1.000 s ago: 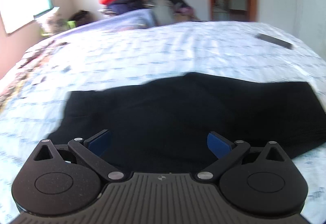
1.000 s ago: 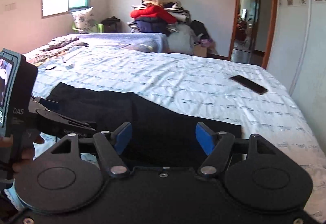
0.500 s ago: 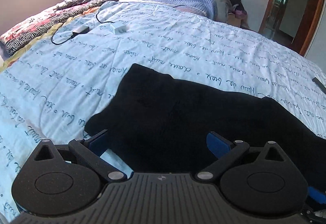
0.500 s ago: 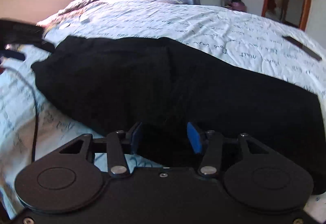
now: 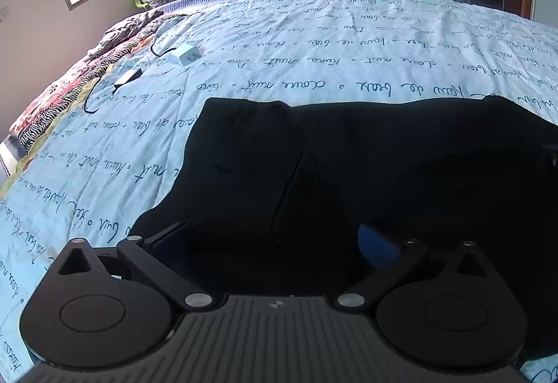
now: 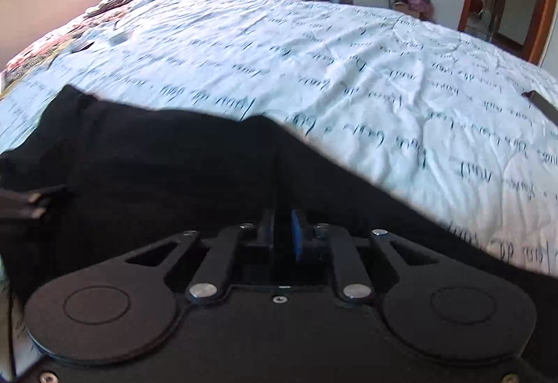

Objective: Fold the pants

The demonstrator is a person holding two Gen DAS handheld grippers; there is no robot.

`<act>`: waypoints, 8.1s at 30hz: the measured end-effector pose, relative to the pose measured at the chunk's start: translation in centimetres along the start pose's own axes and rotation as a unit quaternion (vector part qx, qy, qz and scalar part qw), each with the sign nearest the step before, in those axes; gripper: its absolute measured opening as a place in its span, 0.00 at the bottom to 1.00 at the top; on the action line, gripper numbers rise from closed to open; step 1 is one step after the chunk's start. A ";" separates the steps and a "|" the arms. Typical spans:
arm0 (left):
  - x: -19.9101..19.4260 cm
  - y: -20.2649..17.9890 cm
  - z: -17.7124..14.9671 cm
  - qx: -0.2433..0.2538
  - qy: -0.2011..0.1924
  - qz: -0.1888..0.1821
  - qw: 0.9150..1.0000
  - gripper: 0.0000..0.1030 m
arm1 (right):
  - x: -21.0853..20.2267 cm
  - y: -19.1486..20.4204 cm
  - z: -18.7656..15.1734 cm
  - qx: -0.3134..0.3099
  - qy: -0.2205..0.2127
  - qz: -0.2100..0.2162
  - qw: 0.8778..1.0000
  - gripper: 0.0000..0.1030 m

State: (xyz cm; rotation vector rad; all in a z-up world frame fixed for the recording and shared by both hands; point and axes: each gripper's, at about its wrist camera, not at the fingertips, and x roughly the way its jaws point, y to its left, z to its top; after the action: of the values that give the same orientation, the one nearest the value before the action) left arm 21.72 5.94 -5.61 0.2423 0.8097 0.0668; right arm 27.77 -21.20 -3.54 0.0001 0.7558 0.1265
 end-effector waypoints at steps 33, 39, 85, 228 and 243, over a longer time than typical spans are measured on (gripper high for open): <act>-1.6 3.6 -0.6 -0.040 0.003 -0.030 0.999 0.98 | -3.4 10.7 -2.6 -0.098 -0.010 0.058 0.993 0.40; -2.6 5.6 -1.5 -0.053 0.001 -0.023 0.998 0.98 | -3.7 12.2 -3.1 -0.124 -0.013 0.033 0.992 0.43; 2.3 19.0 0.1 -0.269 0.080 -0.224 0.933 0.97 | -2.3 29.4 -6.3 -0.435 -0.130 0.055 0.889 0.18; -4.6 -4.3 -1.9 0.080 -0.021 -0.149 0.985 0.94 | -8.6 6.5 -9.9 -0.066 -0.002 0.018 0.998 0.62; -5.4 1.1 -1.6 0.010 -0.045 -0.084 0.995 0.93 | -10.5 7.4 -8.1 -0.091 -0.077 -0.010 0.993 0.68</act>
State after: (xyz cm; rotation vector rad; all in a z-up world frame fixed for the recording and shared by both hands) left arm 16.85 6.52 -2.61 0.1937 0.7381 -0.1101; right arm 13.79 -15.45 -1.93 -0.1686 0.5890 0.1737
